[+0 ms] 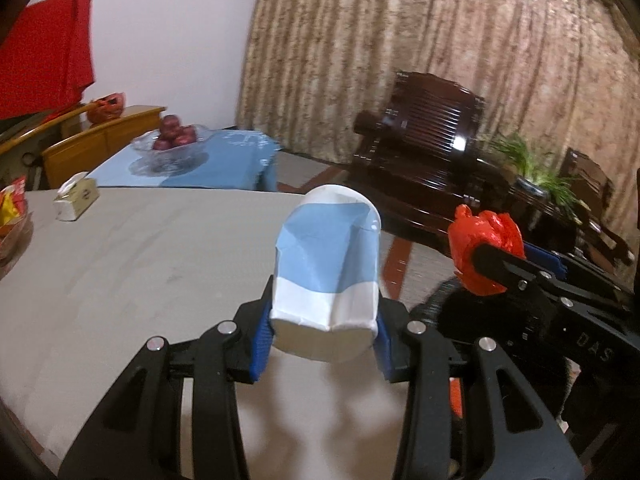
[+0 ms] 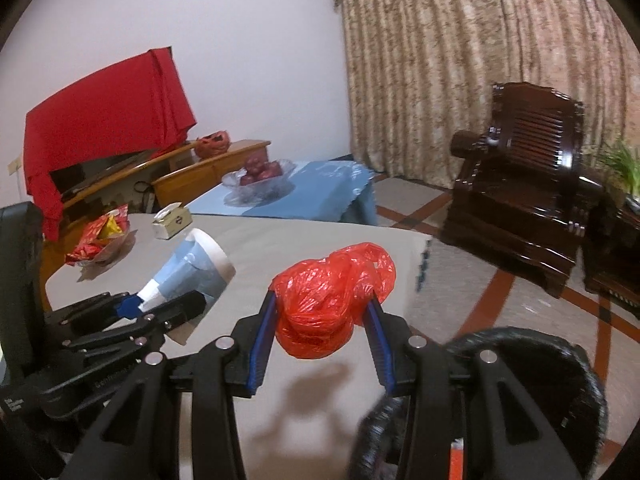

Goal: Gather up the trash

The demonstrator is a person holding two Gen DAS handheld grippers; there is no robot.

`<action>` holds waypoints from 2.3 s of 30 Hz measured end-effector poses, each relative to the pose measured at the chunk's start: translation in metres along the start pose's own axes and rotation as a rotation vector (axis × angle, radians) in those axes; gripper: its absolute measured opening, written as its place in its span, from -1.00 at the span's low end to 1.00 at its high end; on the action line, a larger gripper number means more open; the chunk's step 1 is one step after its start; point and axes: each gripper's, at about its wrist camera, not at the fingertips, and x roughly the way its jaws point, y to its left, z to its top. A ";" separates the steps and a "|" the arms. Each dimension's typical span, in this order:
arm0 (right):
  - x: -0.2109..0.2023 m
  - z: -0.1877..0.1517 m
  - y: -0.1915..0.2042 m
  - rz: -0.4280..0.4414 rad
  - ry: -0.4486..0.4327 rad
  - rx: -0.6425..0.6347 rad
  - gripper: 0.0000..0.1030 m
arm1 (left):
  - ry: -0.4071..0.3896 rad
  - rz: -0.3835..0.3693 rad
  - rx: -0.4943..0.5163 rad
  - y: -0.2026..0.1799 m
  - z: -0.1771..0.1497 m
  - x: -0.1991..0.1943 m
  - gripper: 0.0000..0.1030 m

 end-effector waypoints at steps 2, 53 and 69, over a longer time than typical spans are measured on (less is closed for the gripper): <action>-0.011 -0.003 -0.009 -0.019 -0.008 0.009 -0.17 | 0.000 -0.018 0.020 -0.016 -0.003 -0.002 -0.23; -0.057 -0.109 -0.184 -0.359 0.142 0.169 0.27 | 0.215 -0.313 0.237 -0.199 -0.070 0.118 0.26; -0.078 -0.104 -0.183 -0.369 0.113 0.232 0.88 | 0.185 -0.256 0.199 -0.171 -0.052 0.097 0.73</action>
